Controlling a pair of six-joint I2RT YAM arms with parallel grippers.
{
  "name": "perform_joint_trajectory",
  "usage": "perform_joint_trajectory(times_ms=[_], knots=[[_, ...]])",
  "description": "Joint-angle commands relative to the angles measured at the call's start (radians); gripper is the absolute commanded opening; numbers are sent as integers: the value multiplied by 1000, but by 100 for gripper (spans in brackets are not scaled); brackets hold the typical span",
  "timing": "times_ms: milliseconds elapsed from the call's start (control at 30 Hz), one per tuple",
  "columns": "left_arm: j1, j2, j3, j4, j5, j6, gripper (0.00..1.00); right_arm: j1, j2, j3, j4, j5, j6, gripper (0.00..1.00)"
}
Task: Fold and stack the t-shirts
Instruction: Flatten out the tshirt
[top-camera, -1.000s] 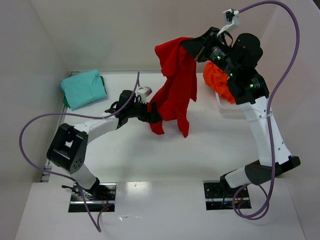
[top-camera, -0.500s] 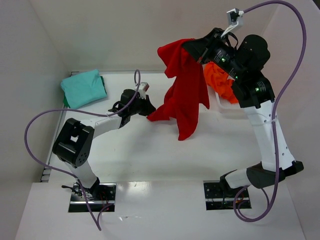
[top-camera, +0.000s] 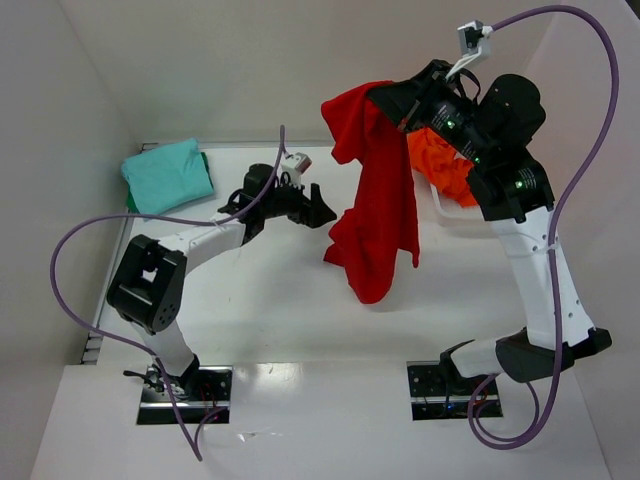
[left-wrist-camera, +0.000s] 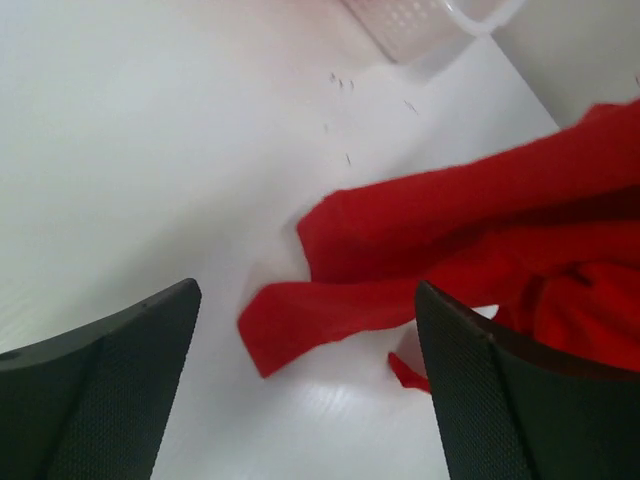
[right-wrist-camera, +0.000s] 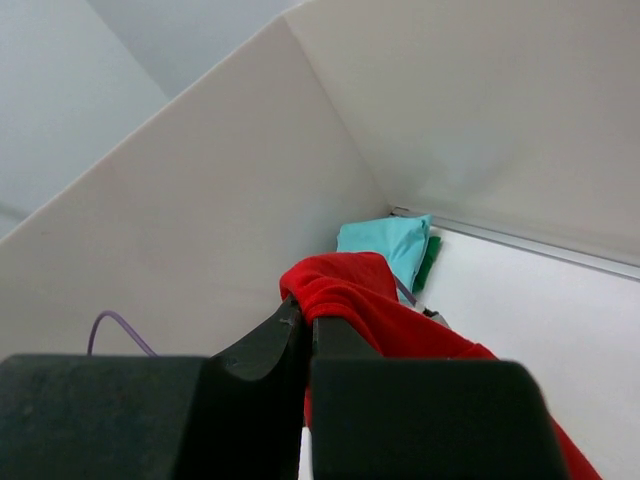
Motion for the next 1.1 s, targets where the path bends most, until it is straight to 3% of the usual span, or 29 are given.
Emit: perform_joint_trajectory(times_ms=[0, 233, 300, 333, 433, 500, 567, 667, 767, 867, 1067], knots=[[-26, 10, 2, -28, 132, 87, 97, 6, -41, -3, 48, 7, 1, 0], [-119, 163, 91, -72, 273, 162, 100, 6, -41, -3, 48, -2, 1, 0], [-149, 197, 120, -63, 261, 162, 77, 6, -41, -3, 48, -2, 1, 0], [-149, 197, 120, -52, 218, 142, 46, 6, -41, -3, 48, -2, 1, 0], [-149, 139, 82, -33, 42, 67, 0, 6, -50, -3, 29, 28, -22, 0], [-129, 91, 51, -17, -96, 35, 0, 6, -60, -3, 16, 55, -33, 0], [-57, -61, 33, -104, -366, -27, 0, 6, -86, -24, -7, 130, -57, 0], [-6, -239, 71, -213, -559, 8, 0, 6, -109, -34, -20, 177, -79, 0], [54, -332, 164, -302, -671, 62, 0, 6, -131, -58, -30, 219, -89, 0], [144, -461, 257, -351, -696, 87, 0, 6, -162, -104, -30, 248, -89, 0], [163, -613, 361, -361, -793, 157, 0, 6, -197, -161, -9, 248, -80, 0]])
